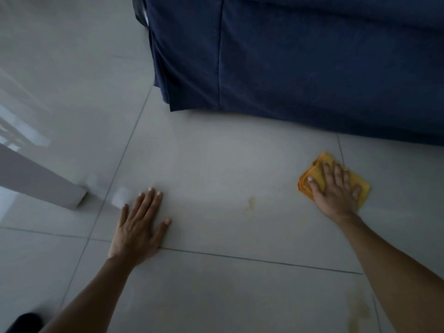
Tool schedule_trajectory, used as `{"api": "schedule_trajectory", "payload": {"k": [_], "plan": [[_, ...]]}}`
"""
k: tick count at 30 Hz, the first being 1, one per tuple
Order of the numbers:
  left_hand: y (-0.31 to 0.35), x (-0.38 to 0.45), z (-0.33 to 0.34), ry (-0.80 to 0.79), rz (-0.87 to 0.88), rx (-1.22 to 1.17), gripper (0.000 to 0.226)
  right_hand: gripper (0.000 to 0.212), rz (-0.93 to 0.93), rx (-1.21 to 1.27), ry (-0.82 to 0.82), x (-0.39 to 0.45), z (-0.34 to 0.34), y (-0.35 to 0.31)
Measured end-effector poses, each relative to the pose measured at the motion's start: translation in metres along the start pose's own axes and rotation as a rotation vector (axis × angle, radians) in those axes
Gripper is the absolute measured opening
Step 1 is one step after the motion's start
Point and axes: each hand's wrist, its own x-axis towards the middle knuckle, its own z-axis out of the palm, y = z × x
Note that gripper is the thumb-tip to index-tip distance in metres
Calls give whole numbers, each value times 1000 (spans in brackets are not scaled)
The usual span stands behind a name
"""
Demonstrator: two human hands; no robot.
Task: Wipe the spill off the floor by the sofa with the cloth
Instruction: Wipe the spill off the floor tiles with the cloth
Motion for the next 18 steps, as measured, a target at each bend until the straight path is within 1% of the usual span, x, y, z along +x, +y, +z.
{"api": "schedule_trajectory", "payload": {"k": [3, 6, 13, 18], "plan": [[0, -19, 3, 17, -12, 18, 72, 77, -65, -6, 20, -17, 10, -32], [1, -17, 2, 29, -23, 23, 69, 81, -141, -14, 50, -24, 20, -75], [-1, -15, 5, 25, -23, 33, 69, 75, -310, 12, 56, -17, 33, -189], [-1, -15, 5, 28, -16, 24, 69, 76, -445, 29, 34, -12, 41, -280]]}}
